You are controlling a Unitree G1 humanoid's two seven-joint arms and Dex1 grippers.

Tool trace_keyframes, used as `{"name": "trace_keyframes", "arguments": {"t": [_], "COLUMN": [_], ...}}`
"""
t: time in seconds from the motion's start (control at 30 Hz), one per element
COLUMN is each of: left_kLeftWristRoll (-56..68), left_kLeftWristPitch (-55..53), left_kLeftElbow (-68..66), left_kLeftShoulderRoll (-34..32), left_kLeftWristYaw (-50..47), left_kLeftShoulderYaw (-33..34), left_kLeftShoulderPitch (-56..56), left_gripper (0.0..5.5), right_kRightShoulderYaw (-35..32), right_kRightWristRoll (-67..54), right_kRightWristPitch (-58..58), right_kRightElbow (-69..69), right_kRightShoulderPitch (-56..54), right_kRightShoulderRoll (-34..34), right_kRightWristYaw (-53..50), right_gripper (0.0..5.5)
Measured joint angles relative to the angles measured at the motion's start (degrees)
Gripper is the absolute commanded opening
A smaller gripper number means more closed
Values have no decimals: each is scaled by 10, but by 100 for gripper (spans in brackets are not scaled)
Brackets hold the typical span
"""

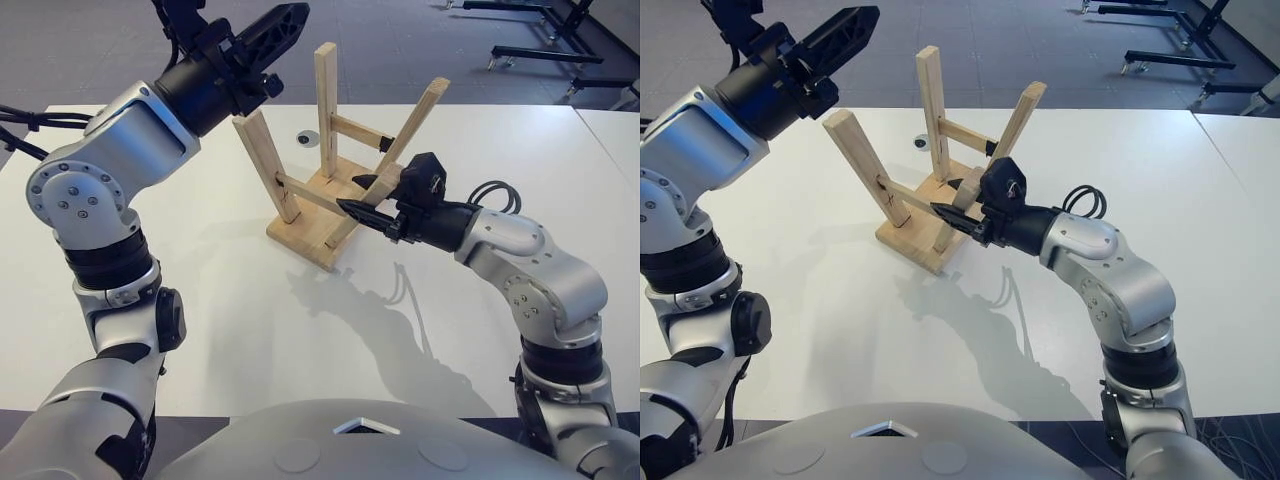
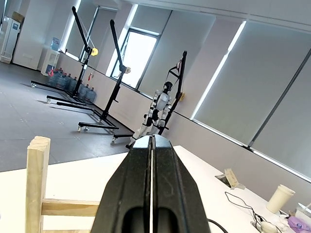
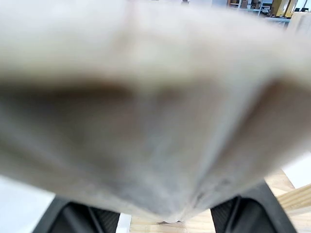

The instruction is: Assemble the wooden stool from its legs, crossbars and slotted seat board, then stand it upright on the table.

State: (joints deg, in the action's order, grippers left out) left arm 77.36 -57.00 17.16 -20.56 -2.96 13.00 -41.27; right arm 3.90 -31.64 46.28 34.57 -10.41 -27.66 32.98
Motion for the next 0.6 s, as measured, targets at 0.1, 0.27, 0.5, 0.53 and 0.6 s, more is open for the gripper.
{"name": "trace_keyframes", "arguments": {"t": [0.1,0.27,0.5,0.53,0.6], "left_kLeftWristRoll": [-1,-12,-14,-15,-16], "left_kLeftWristPitch": [0,0,0,-1,-1], "left_kLeftElbow": [-6,-17,-19,-19,-20], "left_kLeftShoulderRoll": [-3,-7,-8,-8,-8], "left_kLeftWristYaw": [7,23,26,26,26], "left_kLeftShoulderYaw": [-8,-18,-21,-21,-21], "left_kLeftShoulderPitch": [0,0,0,0,0], "left_gripper": [3,3,3,3,3], "right_kRightShoulderYaw": [1,4,8,9,11], "right_kRightWristRoll": [-10,-11,-11,-11,-10], "right_kRightWristPitch": [-43,-80,-90,-91,-95], "right_kRightElbow": [0,-12,-19,-19,-19], "right_kRightShoulderPitch": [29,45,42,42,42], "right_kRightShoulderRoll": [5,17,8,7,6], "right_kRightWristYaw": [25,42,52,52,50], "right_gripper": [205,205,205,205,205]}}
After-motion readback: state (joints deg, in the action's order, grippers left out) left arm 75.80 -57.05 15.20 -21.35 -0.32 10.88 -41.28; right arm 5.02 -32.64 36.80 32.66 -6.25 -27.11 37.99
